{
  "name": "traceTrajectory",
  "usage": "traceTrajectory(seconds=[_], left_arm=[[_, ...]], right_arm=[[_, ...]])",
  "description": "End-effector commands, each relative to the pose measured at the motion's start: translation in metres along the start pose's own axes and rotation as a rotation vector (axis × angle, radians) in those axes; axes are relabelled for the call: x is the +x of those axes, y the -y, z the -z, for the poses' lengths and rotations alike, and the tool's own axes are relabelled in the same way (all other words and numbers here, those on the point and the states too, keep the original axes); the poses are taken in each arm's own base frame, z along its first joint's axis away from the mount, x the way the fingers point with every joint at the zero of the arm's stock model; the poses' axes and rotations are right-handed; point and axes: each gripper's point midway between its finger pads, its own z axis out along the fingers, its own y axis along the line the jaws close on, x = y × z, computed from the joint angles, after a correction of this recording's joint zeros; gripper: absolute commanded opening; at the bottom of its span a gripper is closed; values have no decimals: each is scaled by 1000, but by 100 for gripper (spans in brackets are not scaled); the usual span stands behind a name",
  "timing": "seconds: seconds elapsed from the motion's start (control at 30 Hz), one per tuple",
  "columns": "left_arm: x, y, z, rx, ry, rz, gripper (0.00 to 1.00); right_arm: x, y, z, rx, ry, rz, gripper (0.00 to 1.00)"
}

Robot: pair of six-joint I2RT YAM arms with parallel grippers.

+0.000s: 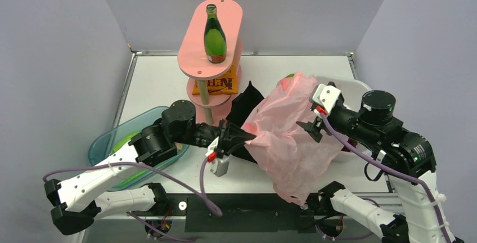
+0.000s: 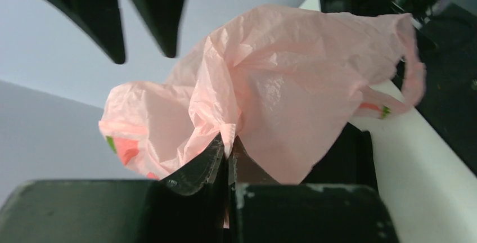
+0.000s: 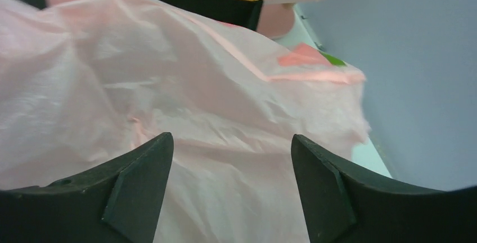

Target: Untie the knot of the grocery bags and take out the mixed food

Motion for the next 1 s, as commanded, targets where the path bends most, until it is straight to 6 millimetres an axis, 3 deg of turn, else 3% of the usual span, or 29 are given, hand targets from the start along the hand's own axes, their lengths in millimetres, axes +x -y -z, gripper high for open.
traceTrajectory(seconds=[0.0,0.17,0.37,0.47,0.63,0.83,0.97], left_arm=[[-8,40,24,154,14,-166,0],[-2,53,28,213,7,-245,0],[5,70,33,278,0,-315,0],[6,71,35,281,-3,-332,0],[9,71,35,283,-14,-356,0],[14,71,33,280,-23,-366,0],[14,68,30,265,-20,-367,0]], right_arm=[[-11,36,16,171,-7,-33,73],[-7,46,-6,105,-14,-91,76],[-35,73,-23,50,53,-173,77],[-29,81,-35,5,21,-197,77],[-16,63,-53,-164,-26,-308,83],[-26,51,-66,-269,10,-419,88],[-4,47,-83,-255,-70,-405,88]])
